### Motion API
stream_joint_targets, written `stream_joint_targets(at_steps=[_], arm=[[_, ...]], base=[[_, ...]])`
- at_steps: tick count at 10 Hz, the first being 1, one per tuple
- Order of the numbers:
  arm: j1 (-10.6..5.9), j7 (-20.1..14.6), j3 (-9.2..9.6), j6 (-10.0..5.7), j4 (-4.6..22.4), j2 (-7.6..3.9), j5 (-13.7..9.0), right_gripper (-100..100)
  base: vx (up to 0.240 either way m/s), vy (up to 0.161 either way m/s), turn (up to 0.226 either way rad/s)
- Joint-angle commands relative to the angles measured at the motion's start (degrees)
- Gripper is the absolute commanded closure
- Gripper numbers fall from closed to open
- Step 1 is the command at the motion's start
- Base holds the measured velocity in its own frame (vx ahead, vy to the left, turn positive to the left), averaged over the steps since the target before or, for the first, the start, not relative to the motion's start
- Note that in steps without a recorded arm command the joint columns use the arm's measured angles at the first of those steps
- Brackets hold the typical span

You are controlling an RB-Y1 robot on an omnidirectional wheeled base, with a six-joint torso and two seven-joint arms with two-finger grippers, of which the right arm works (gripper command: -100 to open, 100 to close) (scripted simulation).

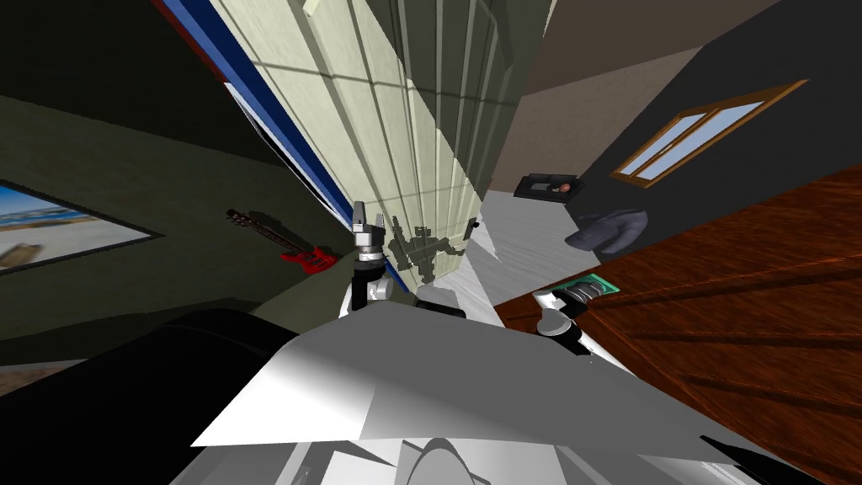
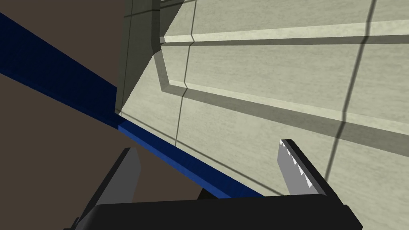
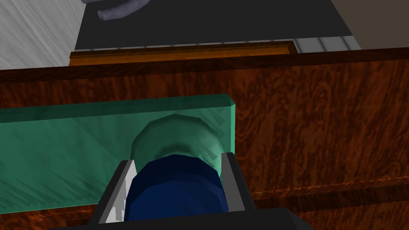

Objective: Push the door open

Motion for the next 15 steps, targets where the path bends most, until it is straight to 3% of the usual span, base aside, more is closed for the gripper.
stream_joint_targets(at_steps=[1, 3, 6, 10, 12, 13, 14, 15], arm=[[0.21, 1.3, -1.86, -0.96, -0.5, -0.68, -0.5, 100], [-0.24, 3.0, -3.85, -1.86, -0.4, -0.53, -1.1, 100], [-0.24, 3.0, -3.85, -1.86, -0.4, -0.53, -1.1, 100], [-1.15, 6.4, -7.9, -3.71, -0.3, -0.24, -2.3, 100], [-1.15, 6.4, -7.9, -3.71, 0.8, -0.24, -2.3, 100], [-1.15, 6.4, -7.9, -3.71, 0.1, -0.24, -2.3, 100], [-1.61, 8.2, -9.95, -4.64, -0.2, -0.09, -2.8, 100], [-1.61, 8.2, -9.95, -4.64, -0.4, -0.09, -2.8, 100]], base=[[0.031, -0.073, 0.067], [0.026, -0.1, 0.068], [0.021, -0.036, 0.006], [0.03, -0.073, 0.06], [0.032, -0.066, 0.021], [-0.001, -0.011, -0.009], [0.02, -0.049, 0.08], [0.04, -0.079, 0.033]])
